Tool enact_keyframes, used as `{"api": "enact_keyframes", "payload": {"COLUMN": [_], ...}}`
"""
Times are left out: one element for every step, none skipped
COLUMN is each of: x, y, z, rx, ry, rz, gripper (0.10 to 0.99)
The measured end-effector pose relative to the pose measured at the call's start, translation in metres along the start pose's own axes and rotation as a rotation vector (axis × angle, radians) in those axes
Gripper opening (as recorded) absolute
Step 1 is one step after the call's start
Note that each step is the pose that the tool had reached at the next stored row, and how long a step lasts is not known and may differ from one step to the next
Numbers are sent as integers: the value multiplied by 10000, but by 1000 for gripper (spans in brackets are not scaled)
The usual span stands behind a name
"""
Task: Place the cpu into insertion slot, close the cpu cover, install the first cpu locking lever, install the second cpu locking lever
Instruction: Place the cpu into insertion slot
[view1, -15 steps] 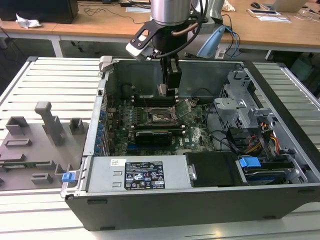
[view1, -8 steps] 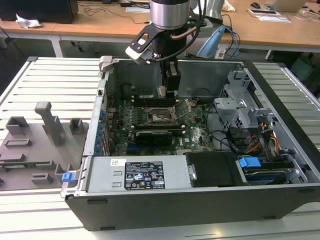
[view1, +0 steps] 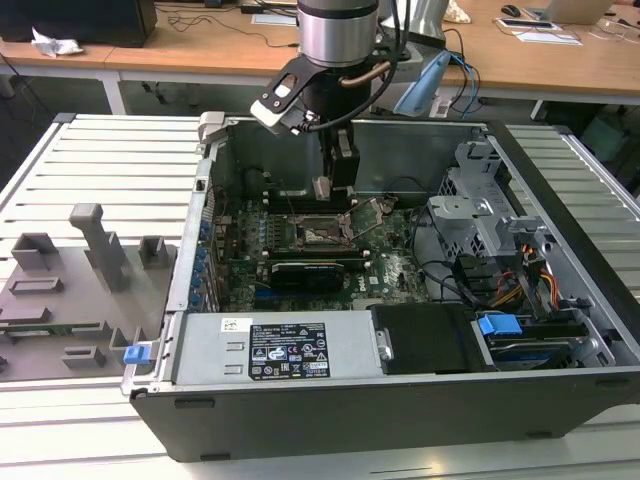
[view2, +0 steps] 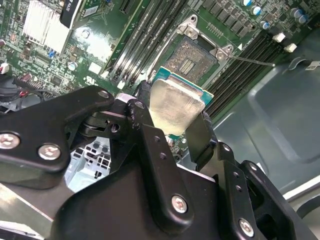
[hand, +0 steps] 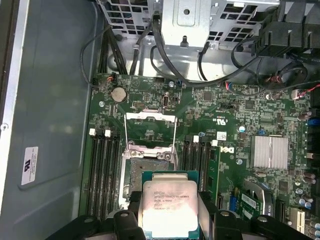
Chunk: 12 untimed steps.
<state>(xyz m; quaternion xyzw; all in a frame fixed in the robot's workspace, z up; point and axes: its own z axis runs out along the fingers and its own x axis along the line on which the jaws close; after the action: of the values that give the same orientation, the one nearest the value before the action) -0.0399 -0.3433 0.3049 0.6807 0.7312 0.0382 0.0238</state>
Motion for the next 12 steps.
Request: {"api": "enact_keyframes", "payload": {"x": [0, 2, 9, 15, 17, 19, 20, 22, 23, 23, 23, 24], "y": [-2, -3, -5, -6, -7, -8, -9, -10, -11, -12, -13, -13], "z": [17, 35, 51, 71, 88, 108, 118, 129, 144, 153, 160, 166], "rx": [0, 2, 7, 11, 14, 15, 15, 14, 13, 12, 12, 12], "ry": [1, 0, -6, -13, -19, -30, -38, -45, -53, -55, -56, -57], "rz": [-1, 2, 18, 62, 134, 264, 341, 434, 521, 543, 557, 566], "gripper": [529, 529, 529, 529, 529, 529, 529, 529, 529, 529, 529, 529]}}
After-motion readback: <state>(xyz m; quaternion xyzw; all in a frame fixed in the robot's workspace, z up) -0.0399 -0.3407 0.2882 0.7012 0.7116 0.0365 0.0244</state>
